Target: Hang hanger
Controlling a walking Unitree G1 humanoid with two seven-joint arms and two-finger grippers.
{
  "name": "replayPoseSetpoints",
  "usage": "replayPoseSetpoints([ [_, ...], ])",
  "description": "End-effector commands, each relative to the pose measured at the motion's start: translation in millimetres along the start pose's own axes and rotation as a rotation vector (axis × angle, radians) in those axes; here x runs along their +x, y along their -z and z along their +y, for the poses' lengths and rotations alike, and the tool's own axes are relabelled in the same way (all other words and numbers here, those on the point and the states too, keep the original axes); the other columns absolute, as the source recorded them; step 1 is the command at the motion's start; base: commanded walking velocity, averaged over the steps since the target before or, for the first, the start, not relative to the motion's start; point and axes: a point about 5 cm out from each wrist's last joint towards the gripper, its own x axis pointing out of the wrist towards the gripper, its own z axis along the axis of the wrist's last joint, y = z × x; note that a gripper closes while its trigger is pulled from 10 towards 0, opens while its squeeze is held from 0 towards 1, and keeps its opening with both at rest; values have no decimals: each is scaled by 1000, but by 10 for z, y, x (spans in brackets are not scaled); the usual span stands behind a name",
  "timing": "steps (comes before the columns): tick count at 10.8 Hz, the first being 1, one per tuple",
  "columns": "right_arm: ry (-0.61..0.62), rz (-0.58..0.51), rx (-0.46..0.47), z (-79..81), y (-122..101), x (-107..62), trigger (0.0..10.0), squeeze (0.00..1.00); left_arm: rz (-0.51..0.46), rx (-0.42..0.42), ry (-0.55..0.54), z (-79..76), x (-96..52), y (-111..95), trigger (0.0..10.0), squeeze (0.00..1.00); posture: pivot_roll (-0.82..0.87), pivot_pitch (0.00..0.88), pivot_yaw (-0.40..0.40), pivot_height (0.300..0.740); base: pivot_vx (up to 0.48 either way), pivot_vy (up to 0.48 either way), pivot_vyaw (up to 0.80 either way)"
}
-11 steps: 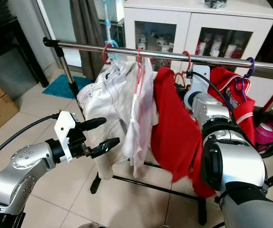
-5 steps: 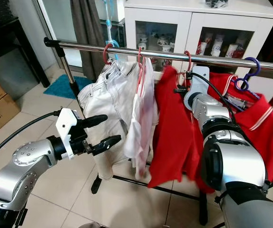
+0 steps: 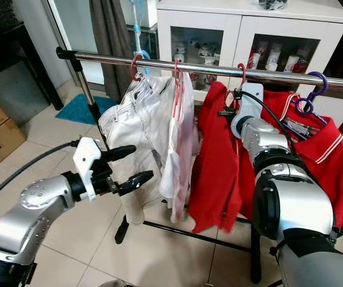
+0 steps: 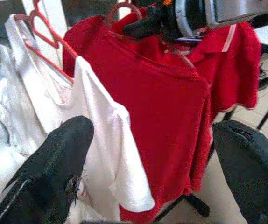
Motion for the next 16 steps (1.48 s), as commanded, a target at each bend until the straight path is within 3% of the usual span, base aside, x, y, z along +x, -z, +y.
replayPoseSetpoints([
  [1, -9, -42, -2, 56, -141, 8, 0, 0, 2, 25, -12, 28, 12, -25, 10000, 965, 6, 0, 85, 740, 0, 0, 0],
  [2, 11, -98, -82, 81, -215, 8, 0, 0, 31, 40, -118, 88, 32, 30, 10000, 608, -1, 0, 71, 740, 0, 0, 0],
  [3, 27, -120, -111, 84, -229, 6, 0, 0, 37, 35, -152, 101, 36, 47, 10000, 286, 0, 0, 68, 740, 0, 0, 0],
  [4, 46, -188, -194, 140, -193, 1, 0, 0, 33, 1, -239, 104, 27, 103, 10000, 0, 7, 0, 49, 740, 0, 0, 0],
  [7, 58, -309, -221, 204, -100, -53, 0, 0, 13, -2, -299, 121, 8, 139, 10000, 0, 3, 0, 39, 740, 0, 0, 0],
  [9, 44, -318, -228, 231, 10, -89, 0, 0, 16, -3, -304, 113, 0, 159, 10000, 0, -5, 0, 47, 740, 0, 0, 0],
  [10, 48, -342, -231, 220, 190, -218, 0, 0, 14, 13, -305, 123, 31, 149, 10000, 0, -12, 0, 53, 740, 0, 0, 0],
  [13, 89, -421, -198, 185, 343, -494, 0, 0, -9, -5, -324, 112, 63, 148, 10000, 0, -28, 0, 42, 740, 0, 0, 0],
  [16, -11, -268, -255, 327, 638, -674, 0, 0, -13, -18, -353, 103, 37, 185, 10000, 0, -16, 0, 3, 740, 0, 0, 0],
])
